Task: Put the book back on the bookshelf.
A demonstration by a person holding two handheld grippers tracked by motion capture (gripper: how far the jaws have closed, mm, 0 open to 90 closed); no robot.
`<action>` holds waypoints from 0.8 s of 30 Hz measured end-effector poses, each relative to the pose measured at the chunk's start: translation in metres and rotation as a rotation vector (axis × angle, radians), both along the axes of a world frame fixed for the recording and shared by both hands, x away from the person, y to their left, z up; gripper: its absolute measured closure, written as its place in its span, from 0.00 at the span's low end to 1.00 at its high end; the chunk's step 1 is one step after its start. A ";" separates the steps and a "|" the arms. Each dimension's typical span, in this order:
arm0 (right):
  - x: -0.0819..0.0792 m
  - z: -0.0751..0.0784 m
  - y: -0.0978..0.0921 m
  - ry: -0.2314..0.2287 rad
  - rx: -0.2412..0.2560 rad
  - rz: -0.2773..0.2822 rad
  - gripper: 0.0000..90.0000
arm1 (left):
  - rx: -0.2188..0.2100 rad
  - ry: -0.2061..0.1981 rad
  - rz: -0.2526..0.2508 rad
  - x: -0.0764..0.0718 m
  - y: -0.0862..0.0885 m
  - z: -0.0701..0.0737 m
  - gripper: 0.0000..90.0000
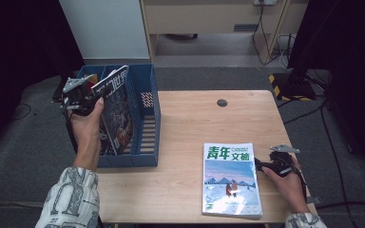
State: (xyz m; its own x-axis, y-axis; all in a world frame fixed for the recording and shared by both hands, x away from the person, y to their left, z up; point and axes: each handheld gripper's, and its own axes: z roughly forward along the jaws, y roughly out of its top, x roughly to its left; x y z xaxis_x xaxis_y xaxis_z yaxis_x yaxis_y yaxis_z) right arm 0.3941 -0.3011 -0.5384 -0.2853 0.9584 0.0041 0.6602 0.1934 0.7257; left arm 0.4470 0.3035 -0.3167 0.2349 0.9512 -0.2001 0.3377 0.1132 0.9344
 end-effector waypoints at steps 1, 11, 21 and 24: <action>0.000 0.000 0.000 0.000 0.000 0.000 0.13 | 0.001 0.003 -0.002 0.000 0.000 -0.001 0.91; 0.000 0.000 0.000 0.001 0.000 0.000 0.13 | 0.020 0.007 -0.007 -0.003 -0.001 -0.008 0.91; 0.000 0.000 0.000 0.000 0.000 0.001 0.13 | 0.066 0.067 0.010 -0.011 -0.002 -0.013 0.91; 0.000 0.000 0.000 0.000 0.000 0.000 0.13 | 0.074 0.096 0.003 -0.014 -0.001 -0.012 0.90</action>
State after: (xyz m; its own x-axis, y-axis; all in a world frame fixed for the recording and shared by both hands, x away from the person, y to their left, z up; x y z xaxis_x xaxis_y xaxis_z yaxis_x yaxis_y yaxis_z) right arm 0.3941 -0.3011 -0.5384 -0.2853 0.9584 0.0038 0.6602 0.1937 0.7257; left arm 0.4332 0.3025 -0.3290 0.2154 0.9648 -0.1509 0.4257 0.0463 0.9037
